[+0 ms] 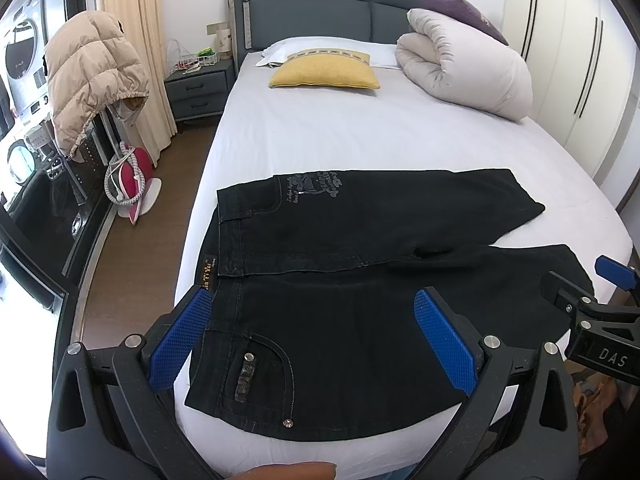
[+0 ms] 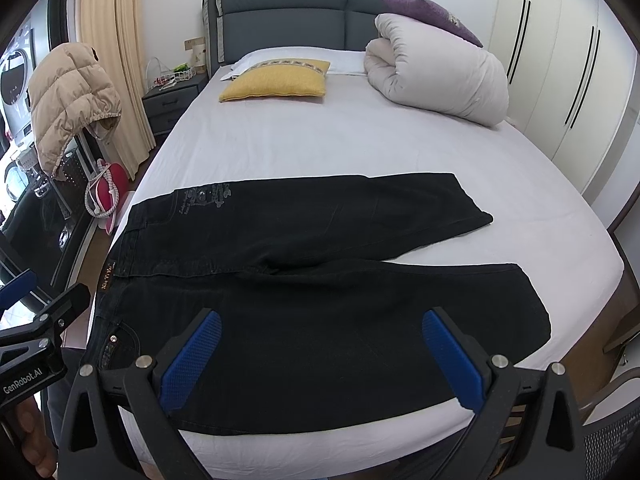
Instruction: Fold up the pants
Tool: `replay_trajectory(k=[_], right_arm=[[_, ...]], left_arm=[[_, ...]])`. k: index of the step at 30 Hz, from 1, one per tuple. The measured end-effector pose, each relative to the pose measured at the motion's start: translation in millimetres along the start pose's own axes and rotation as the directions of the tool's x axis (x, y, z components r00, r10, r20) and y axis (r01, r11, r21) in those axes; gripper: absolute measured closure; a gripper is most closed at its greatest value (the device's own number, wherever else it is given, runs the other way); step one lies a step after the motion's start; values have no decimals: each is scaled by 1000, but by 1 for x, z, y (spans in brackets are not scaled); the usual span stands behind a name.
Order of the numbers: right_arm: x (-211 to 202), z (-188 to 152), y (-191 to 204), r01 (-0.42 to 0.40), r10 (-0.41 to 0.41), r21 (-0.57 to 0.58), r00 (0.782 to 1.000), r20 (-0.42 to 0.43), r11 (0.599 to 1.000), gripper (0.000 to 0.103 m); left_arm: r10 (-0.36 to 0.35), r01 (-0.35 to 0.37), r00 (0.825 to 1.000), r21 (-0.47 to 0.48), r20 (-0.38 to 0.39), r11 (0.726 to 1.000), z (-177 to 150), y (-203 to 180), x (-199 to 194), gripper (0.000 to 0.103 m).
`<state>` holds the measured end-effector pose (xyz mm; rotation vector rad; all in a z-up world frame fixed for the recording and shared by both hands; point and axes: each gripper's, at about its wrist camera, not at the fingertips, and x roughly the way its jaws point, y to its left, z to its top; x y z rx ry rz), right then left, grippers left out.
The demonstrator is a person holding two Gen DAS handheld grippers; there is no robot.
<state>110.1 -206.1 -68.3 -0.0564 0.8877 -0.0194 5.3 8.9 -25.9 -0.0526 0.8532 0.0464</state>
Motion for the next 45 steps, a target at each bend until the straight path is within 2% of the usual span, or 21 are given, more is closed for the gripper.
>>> replay_trajectory(k=[7, 9, 12, 15, 16, 18, 20, 23, 25, 26, 27, 29, 31, 34, 36, 38, 39, 43, 44, 45], right_arm=[[12, 3, 2, -4, 4, -8, 1000, -21, 1000, 0], [17, 4, 2, -8, 7, -12, 1000, -27, 1000, 0], [27, 6, 3, -21, 21, -13, 999, -31, 1000, 0], [40, 12, 1, -67, 67, -8, 998, -21, 998, 0], [38, 28, -1, -88, 88, -4, 996, -13, 996, 0], [46, 38, -4, -139, 139, -5, 990, 22, 990, 0], [56, 49, -6, -171, 172, -14, 984, 55, 985, 0], [78, 66, -7, -218, 221, -48, 973, 71, 975, 0], [94, 76, -5, -250, 255, -76, 964, 70, 965, 0], [103, 82, -2, -265, 272, -96, 960, 71, 960, 0], [111, 87, 0, -280, 289, -116, 955, 66, 953, 0], [129, 98, 4, -308, 319, -158, 947, 46, 938, 0], [145, 106, 9, -325, 336, -198, 941, 28, 925, 4], [170, 116, 16, -369, 375, -250, 927, -24, 895, 12], [188, 123, 22, -411, 406, -281, 910, -80, 867, 19], [200, 128, 25, -453, 441, -307, 891, -112, 837, 20], [206, 130, 28, -465, 449, -325, 884, -127, 824, 21], [225, 135, 37, -507, 475, -377, 861, -182, 775, 30], [229, 136, 38, -515, 478, -381, 857, -195, 768, 33], [237, 139, 39, -523, 479, -382, 852, -211, 762, 37]], left_arm=[[54, -56, 997, 39, 51, 998, 2, -1, 8, 0], [48, -51, 997, 43, 57, 998, 4, 2, 13, 0], [5, -6, 999, 26, 47, 1000, 13, 13, 29, 0], [-76, 76, 997, 12, 30, 997, 26, 28, 53, 0], [-93, 93, 995, 9, 29, 996, 29, 32, 59, 0], [-129, 128, 991, 32, 28, 991, 38, 39, 74, 0], [-92, 91, 996, 66, 13, 994, 45, 44, 93, 0], [-40, 39, 999, 37, 35, 999, 52, 57, 117, 0], [-41, 42, 999, 28, -34, 999, 58, 64, 140, 0], [-37, 40, 993, 23, -113, 999, 63, 69, 157, 0], [-13, 11, 988, -16, -155, 1000, 67, 79, 171, 0], [-39, 31, 988, -56, -146, 998, 77, 94, 186, 0], [-42, 39, 989, -23, -141, 999, 93, 105, 207, 0], [-78, 90, 984, 73, -159, 993, 124, 120, 250, 0], [-131, 162, 972, 149, -195, 975, 149, 126, 284, 0], [-205, 255, 946, 186, -250, 949, 170, 132, 318, 0], [-243, 307, 927, 205, -286, 929, 181, 135, 336, 0], [-251, 365, 896, 285, -366, 886, 191, 122, 376, 1], [-266, 397, 877, 292, -401, 870, 197, 121, 393, 8], [-276, 418, 862, 288, -424, 862, 195, 116, 398, 24]])
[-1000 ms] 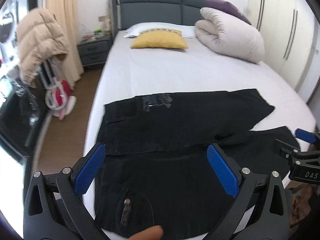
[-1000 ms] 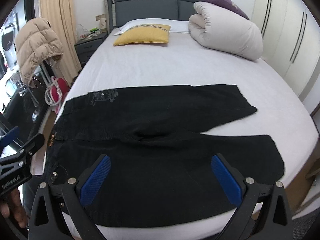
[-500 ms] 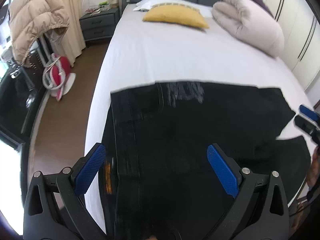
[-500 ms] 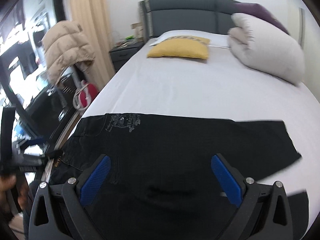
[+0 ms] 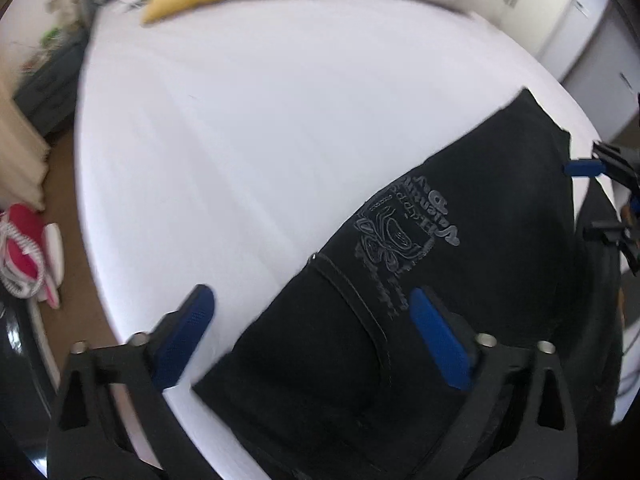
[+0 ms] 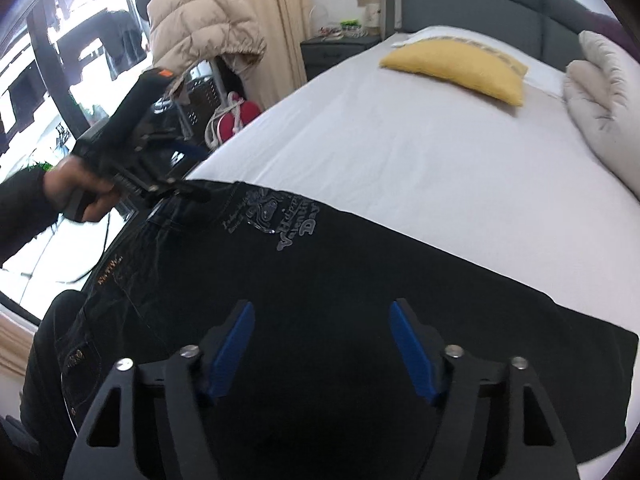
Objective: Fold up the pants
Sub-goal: 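Grasp the black jeans' waistband near the button with both grippers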
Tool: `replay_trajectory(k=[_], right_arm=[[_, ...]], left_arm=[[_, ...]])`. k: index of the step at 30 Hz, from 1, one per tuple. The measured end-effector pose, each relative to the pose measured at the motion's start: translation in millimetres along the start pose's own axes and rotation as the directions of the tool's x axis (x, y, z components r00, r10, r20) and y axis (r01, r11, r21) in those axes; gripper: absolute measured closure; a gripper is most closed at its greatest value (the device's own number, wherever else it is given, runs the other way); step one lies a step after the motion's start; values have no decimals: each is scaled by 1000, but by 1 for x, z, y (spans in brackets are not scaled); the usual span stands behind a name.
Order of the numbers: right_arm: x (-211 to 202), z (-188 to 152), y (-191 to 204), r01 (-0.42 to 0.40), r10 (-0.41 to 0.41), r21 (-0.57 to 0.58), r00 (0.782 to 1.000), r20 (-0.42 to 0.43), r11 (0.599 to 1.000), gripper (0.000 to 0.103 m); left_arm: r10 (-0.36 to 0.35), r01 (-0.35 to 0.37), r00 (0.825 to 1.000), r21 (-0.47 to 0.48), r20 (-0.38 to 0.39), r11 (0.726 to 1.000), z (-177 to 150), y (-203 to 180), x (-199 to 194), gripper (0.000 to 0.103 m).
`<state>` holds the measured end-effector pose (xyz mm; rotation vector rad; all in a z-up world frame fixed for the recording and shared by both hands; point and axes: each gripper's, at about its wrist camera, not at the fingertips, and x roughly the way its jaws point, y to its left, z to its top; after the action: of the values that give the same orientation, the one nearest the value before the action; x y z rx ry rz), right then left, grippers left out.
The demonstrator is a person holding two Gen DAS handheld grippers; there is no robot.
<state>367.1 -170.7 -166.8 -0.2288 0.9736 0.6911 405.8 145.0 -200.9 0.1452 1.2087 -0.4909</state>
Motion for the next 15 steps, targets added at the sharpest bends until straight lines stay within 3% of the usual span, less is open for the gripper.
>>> replay_trajectory(k=[2, 7, 10, 13, 15], right_arm=[[6, 3, -6, -25, 25, -4, 1000, -12, 1000, 43], [22, 20, -14, -82, 79, -79, 996, -42, 993, 44], [29, 33, -15, -122, 115, -114, 991, -62, 986, 46], [41, 51, -11, -148, 135, -172, 987, -83, 974, 50], [48, 64, -4, -172, 151, -216, 982, -109, 961, 52]], left_arm=[[-42, 43, 996, 16, -75, 999, 10, 9, 25, 41], [-111, 117, 984, 38, -138, 992, 24, 31, 47, 43], [-105, 114, 981, 51, -163, 992, 25, 38, 48, 55], [-93, 108, 975, 64, -201, 992, 31, 38, 53, 75], [-72, 92, 976, 84, -207, 992, 35, 38, 51, 95]])
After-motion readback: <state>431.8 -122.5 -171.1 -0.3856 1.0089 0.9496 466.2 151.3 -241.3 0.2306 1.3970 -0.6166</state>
